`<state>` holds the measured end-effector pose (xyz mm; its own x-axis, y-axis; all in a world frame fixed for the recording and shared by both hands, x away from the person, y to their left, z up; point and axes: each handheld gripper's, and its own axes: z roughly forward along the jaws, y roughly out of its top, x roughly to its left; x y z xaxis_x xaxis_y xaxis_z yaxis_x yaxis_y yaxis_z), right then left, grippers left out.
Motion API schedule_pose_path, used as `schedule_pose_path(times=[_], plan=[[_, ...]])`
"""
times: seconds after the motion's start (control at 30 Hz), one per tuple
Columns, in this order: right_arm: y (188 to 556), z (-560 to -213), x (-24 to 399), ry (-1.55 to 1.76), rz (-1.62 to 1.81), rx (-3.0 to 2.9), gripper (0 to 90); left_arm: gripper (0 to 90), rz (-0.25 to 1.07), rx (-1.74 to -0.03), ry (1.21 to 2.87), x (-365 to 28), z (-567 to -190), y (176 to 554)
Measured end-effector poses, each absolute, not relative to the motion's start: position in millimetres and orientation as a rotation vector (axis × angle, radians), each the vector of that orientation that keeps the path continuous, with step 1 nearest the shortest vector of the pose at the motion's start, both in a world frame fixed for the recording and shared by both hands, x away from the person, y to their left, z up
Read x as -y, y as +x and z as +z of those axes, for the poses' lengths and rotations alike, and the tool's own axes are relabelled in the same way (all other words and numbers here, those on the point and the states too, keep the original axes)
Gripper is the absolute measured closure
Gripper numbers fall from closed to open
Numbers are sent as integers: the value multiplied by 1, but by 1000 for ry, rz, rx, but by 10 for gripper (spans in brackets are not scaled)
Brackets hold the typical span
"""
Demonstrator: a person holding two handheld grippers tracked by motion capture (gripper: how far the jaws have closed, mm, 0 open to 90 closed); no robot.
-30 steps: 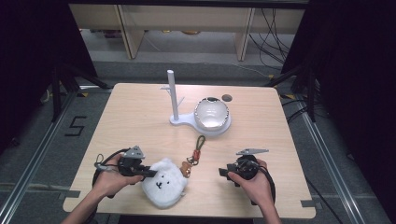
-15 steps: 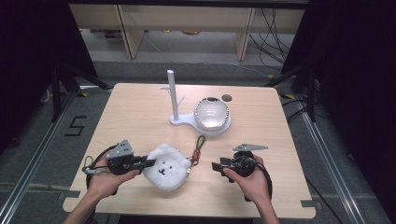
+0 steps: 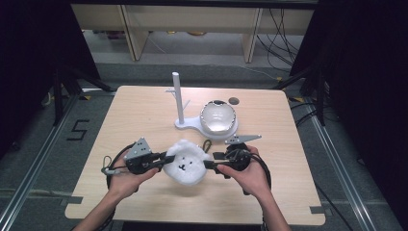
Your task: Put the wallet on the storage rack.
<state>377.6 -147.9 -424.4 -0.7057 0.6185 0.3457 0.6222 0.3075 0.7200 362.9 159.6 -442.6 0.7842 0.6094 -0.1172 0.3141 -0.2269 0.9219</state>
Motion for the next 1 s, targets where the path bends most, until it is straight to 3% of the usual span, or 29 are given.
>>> schedule_pose_path(times=[0.2,0.43,0.6,0.73,0.77,0.8,1.0], plan=[[386,-433,146,-1189,-1402,2516,454,793,340,-694,1798,-153,-438,362],[386,-433,150,-1218,-1417,2485,722,788,377,-682,1775,-146,-438,360],[385,-431,153,-1196,-1488,2546,773,753,417,-668,1749,-141,-443,361],[380,-428,154,-1186,-1564,2677,789,560,434,-663,1732,-140,-445,365],[379,-427,154,-1178,-1579,2705,790,560,453,-660,1725,-140,-444,366],[375,-422,155,-1201,-1586,2738,793,466,492,-649,1729,-141,-444,365],[377,-416,159,-1185,-1619,2807,794,370,548,-639,1737,-148,-448,361]])
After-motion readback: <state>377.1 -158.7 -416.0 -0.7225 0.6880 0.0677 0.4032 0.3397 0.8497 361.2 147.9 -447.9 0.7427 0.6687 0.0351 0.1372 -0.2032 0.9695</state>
